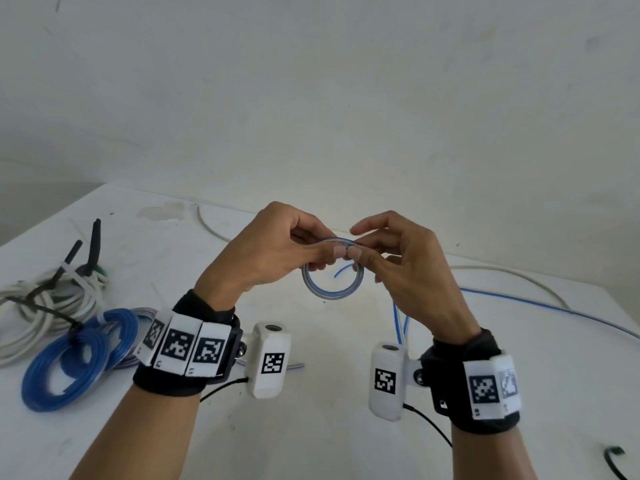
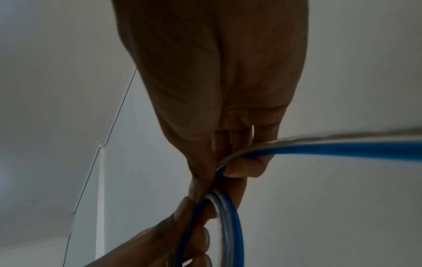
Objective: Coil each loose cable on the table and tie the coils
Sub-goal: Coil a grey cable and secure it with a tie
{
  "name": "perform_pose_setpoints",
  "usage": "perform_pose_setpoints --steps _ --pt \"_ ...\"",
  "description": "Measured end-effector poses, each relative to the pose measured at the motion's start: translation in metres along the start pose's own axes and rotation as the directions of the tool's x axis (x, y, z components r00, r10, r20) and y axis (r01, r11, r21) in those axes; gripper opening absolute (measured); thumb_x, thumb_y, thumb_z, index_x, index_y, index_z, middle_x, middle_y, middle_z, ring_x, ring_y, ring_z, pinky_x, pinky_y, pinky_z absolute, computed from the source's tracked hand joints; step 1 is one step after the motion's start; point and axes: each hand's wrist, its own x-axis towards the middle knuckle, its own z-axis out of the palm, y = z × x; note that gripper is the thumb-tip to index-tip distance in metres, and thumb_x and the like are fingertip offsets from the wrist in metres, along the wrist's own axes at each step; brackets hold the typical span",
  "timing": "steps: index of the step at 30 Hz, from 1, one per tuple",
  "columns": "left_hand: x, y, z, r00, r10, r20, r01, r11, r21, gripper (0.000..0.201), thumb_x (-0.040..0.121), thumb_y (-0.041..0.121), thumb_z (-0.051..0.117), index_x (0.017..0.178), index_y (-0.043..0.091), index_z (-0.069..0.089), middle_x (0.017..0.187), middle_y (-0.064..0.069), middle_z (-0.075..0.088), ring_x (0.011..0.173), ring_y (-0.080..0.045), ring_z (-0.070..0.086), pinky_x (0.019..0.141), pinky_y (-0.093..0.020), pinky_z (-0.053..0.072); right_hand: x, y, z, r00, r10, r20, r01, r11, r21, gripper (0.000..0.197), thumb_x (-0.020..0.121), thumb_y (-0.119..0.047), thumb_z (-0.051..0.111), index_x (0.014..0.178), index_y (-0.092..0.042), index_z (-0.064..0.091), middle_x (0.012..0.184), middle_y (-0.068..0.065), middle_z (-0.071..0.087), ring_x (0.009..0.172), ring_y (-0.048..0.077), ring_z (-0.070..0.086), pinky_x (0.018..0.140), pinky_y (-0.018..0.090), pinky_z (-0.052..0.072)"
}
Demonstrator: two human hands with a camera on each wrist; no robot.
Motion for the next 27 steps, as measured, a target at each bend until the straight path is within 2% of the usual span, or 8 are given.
perform_pose_setpoints --steps 4,8,12,15,18,20,24,27 --pt "0.002 0.000 0.001 0.998 -0.012 -0.065 0.003 0.991 -0.133 0.022 0.081 0.023 0.080 0.095 0.006 0.079 0.076 -0.013 0.075 0.066 -0.019 0.066 0.071 -0.029 0.060 0.002 -0.002 0.002 0.996 -0.030 -0.081 0.037 0.995 0.095 0.006 0.090 -0.010 0.075 0.091 -0.015 0.071 0.082 -0.001 0.077 0.076 0.020 0.074 0.056 0.027 0.054" --pt "0.005 0.002 -0.001 0.977 -0.033 -0.209 -0.024 0.964 -0.266 0.018 0.087 0.014 0.075 0.099 0.001 0.076 0.073 -0.007 0.073 0.063 -0.016 0.067 0.065 -0.024 0.058 0.003 -0.008 0.013 0.987 0.018 -0.158 0.034 0.948 0.316 0.010 0.097 -0.009 0.066 0.103 -0.010 0.073 0.088 0.006 0.079 0.081 0.023 0.078 0.062 0.029 0.060" --pt "0.004 0.005 -0.002 0.963 -0.045 -0.267 -0.048 0.942 -0.332 0.016 0.087 0.017 0.075 0.095 0.003 0.075 0.073 -0.006 0.074 0.065 -0.017 0.068 0.067 -0.025 0.058 0.000 -0.016 0.030 0.965 0.089 -0.247 0.035 0.889 0.456 0.007 0.093 -0.009 0.070 0.099 -0.005 0.071 0.086 0.013 0.078 0.076 0.027 0.078 0.056 0.031 0.060" --pt "0.001 0.003 -0.009 0.972 -0.054 -0.227 -0.026 0.941 -0.338 0.026 0.081 0.024 0.075 0.097 0.003 0.075 0.079 -0.009 0.075 0.071 -0.020 0.070 0.073 -0.030 0.061 0.000 -0.014 0.035 0.963 0.082 -0.258 0.044 0.892 0.449 0.007 0.089 -0.006 0.074 0.096 -0.008 0.072 0.085 0.013 0.077 0.072 0.024 0.077 0.054 0.029 0.058" --pt "-0.003 0.004 -0.017 0.996 -0.063 -0.070 0.042 0.963 -0.267 0.040 0.083 0.036 0.070 0.109 0.006 0.073 0.097 -0.009 0.077 0.089 -0.023 0.074 0.086 -0.036 0.061 0.001 -0.010 0.030 0.965 0.033 -0.261 0.067 0.928 0.366 0.007 0.090 -0.007 0.074 0.094 -0.013 0.075 0.082 0.009 0.077 0.068 0.022 0.075 0.055 0.026 0.056" --pt "-0.004 0.008 -0.014 0.997 -0.070 0.020 0.073 0.976 -0.206 0.049 0.088 0.047 0.060 0.118 0.009 0.069 0.104 -0.009 0.077 0.092 -0.021 0.073 0.084 -0.033 0.060 0.001 -0.009 0.027 0.975 -0.015 -0.223 0.076 0.961 0.267 0.007 0.090 -0.008 0.075 0.092 -0.015 0.076 0.080 0.007 0.077 0.067 0.023 0.073 0.056 0.027 0.056" --pt "0.000 0.010 0.001 0.991 -0.134 0.006 0.134 0.984 -0.121 0.050 0.102 0.049 0.047 0.103 0.002 0.064 0.074 -0.003 0.063 0.059 -0.015 0.053 0.064 -0.029 0.050 -0.001 -0.011 0.024 0.987 -0.063 -0.149 0.088 0.982 0.168 0.007 0.091 -0.008 0.074 0.093 -0.014 0.078 0.078 0.003 0.075 0.063 0.019 0.069 0.056 0.023 0.051" --pt "0.000 0.010 0.011 0.981 -0.188 0.054 0.192 0.978 -0.083 0.046 0.104 0.050 0.042 0.087 0.010 0.057 0.061 0.009 0.043 0.052 -0.009 0.038 0.056 -0.025 0.040 -0.002 -0.013 0.020 0.986 -0.084 -0.144 0.098 0.991 0.093 0.013 0.093 -0.009 0.072 0.090 -0.021 0.077 0.076 -0.007 0.075 0.064 0.017 0.070 0.056 0.028 0.052"
